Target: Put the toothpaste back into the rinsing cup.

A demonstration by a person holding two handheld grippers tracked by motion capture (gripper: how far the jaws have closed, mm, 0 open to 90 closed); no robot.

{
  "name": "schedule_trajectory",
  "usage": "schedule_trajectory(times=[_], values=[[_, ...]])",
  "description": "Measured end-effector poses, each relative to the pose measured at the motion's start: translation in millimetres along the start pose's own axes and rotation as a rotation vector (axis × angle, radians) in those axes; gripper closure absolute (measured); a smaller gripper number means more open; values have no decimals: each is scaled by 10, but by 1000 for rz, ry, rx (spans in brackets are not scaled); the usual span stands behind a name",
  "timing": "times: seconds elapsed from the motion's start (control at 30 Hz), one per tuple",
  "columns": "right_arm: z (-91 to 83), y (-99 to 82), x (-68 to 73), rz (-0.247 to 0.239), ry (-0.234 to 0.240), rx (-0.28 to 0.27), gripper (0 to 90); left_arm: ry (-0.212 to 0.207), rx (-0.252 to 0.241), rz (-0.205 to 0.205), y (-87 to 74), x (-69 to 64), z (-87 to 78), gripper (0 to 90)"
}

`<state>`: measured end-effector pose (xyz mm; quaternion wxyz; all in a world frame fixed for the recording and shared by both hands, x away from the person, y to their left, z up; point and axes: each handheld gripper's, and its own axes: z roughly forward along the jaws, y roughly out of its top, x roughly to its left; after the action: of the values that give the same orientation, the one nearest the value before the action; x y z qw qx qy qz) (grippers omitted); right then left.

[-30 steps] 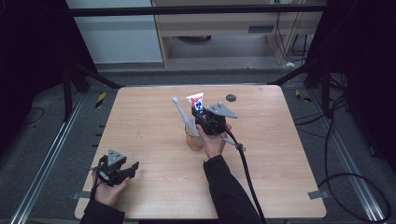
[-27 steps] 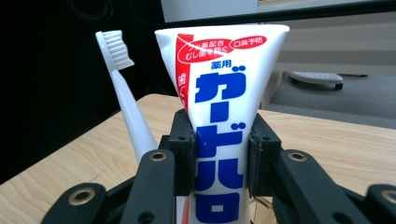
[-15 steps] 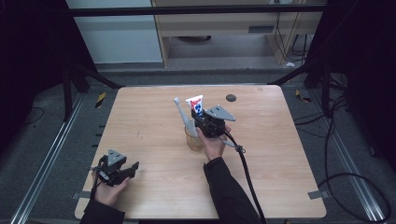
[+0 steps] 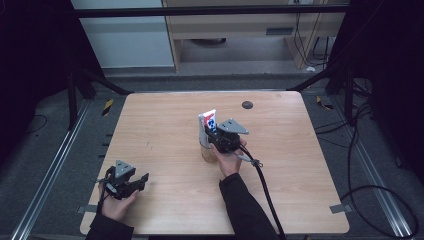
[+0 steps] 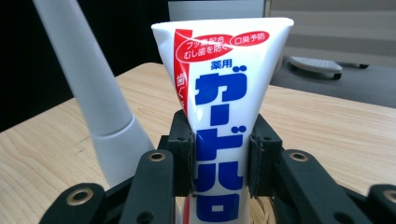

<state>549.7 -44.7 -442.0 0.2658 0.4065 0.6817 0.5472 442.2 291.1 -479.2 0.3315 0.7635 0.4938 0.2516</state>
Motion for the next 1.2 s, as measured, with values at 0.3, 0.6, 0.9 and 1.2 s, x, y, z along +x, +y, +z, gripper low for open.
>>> schedule_trajectory(times=[0.3, 0.6, 0.9, 1.2], values=[[-38, 16, -58, 5, 7, 59, 557, -1, 2, 0, 0, -1, 3, 430], [-106, 30, -104, 9, 23, 96, 436, -2, 4, 0, -1, -1, 8, 430], [-286, 135, -120, -10, 22, 135, 251, -1, 7, 0, -3, -5, 10, 429], [-642, 110, -253, -31, 36, 214, 155, -4, 13, 1, -4, -11, 13, 426]])
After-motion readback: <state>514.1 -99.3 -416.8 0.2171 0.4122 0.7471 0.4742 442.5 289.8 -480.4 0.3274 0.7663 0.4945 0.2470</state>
